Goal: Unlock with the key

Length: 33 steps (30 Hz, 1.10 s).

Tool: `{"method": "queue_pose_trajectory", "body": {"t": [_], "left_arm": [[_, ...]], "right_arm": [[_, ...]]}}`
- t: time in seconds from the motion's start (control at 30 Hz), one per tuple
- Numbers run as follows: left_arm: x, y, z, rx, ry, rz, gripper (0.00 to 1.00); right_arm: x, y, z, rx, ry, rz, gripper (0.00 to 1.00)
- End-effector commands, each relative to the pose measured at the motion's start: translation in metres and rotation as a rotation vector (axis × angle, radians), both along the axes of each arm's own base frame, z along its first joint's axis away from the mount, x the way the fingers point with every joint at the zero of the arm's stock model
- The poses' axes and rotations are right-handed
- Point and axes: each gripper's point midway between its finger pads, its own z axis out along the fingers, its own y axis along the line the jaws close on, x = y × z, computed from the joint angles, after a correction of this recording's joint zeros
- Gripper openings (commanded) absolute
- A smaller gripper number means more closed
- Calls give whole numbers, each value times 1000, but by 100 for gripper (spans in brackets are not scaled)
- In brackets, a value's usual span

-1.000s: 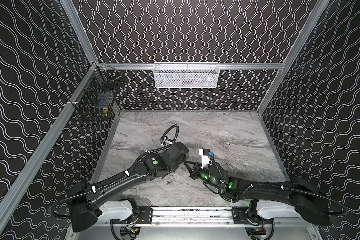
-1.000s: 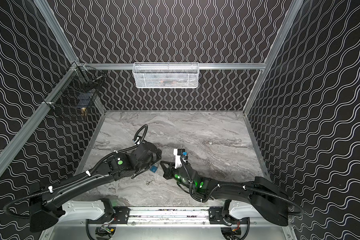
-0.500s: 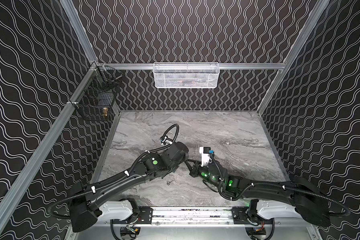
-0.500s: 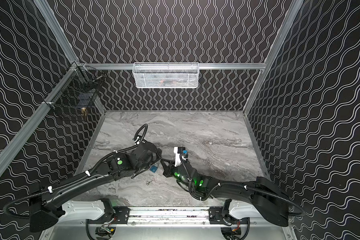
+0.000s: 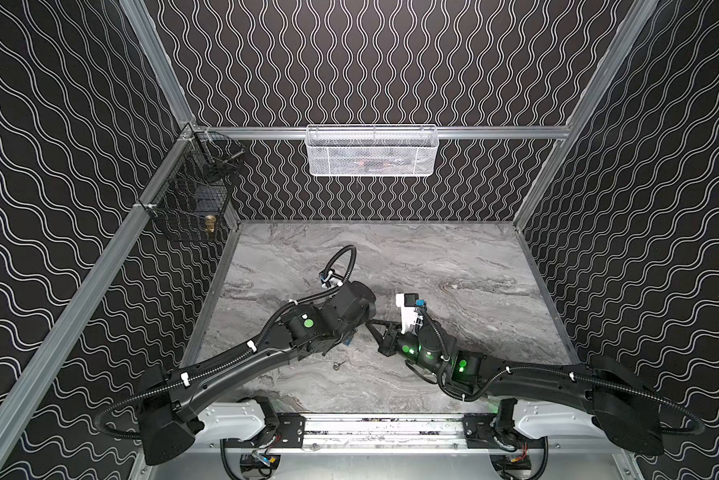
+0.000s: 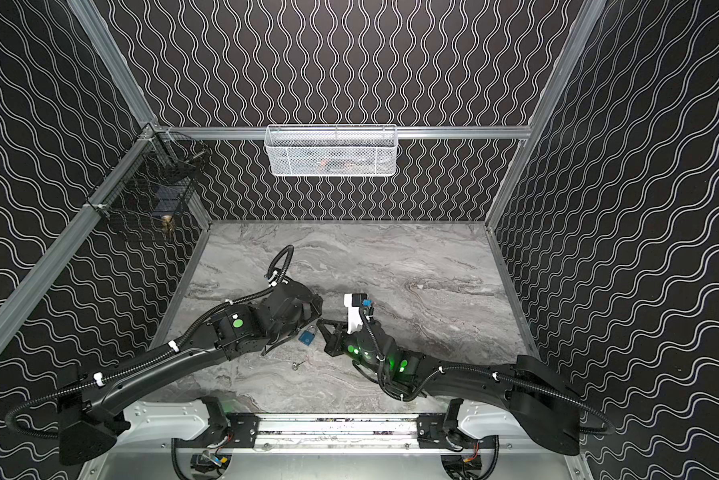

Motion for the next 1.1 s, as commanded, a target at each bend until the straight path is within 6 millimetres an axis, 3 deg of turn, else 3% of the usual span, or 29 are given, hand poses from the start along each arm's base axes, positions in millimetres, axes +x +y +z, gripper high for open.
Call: {"method": "queue_pose_trajectory", "body": {"t": [0.0, 1.07], "left_arm": [[3, 4, 6, 3, -24, 10, 0], [2, -4, -1, 9, -4, -31, 0]], "right_arm": [[1, 1, 3, 5, -2, -1, 0], [14, 1, 6, 22, 32, -15, 0]]}}
